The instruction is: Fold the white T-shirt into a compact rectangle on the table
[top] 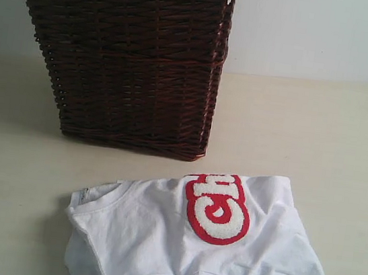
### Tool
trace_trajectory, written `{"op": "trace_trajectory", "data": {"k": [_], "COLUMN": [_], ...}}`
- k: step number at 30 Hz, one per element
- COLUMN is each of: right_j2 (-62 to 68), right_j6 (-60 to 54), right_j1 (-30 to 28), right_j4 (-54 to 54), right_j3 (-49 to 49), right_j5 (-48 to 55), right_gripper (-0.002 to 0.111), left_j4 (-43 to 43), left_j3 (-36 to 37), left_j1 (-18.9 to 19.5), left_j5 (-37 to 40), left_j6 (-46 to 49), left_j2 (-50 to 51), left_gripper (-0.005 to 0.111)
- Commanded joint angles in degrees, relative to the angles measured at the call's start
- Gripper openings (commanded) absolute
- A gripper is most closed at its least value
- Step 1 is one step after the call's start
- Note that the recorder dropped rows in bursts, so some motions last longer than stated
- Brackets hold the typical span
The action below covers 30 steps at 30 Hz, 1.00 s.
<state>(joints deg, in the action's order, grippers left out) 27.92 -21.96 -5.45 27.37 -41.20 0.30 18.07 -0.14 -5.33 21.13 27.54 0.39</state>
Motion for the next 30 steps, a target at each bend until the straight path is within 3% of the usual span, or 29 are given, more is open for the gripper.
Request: {"op": "trace_trajectory", "data": {"k": [1,5,10,15,20,25,30], "right_j2": [-11.53,-18.57,-24.48,-27.87,-27.92,-27.92,-27.92], "right_j6": [-4.96,-4.51,-4.92,-3.13,8.66,19.70,22.37], "right_j1": [-2.68,-2.68,-2.68,-2.68,-2.93,-2.93,-2.93], "right_j4": [-2.55,-2.32,-5.85,-10.80,-20.75,-24.35,-24.23], "right_j3": [9.47,13.53,14.17,13.98,15.12,23.98,32.91], "right_j5": [15.05,25.30,46.82,46.29,42.46,28.23,22.36], "right_gripper": [0.000,0.000,0.000,0.000,0.000,0.000,0.000], "left_j4": [0.19,0.19,0.19,0.19,0.19,0.22,0.22], "left_j3": [0.14,0.14,0.14,0.14,0.14,0.14,0.14], "left_j1": [0.12,0.12,0.12,0.12,0.12,0.12,0.12], "left_j5": [-0.25,-0.25,-0.25,-0.25,-0.25,-0.25,-0.25], "left_j6": [-0.18,-0.18,-0.18,-0.18,-0.18,-0.18,-0.18], "left_j2": [-0.39,-0.39,-0.39,-0.39,-0.39,-0.39,-0.39], "left_gripper": [0.003,0.003,0.003,0.003,0.003,0.003,0.003]}}
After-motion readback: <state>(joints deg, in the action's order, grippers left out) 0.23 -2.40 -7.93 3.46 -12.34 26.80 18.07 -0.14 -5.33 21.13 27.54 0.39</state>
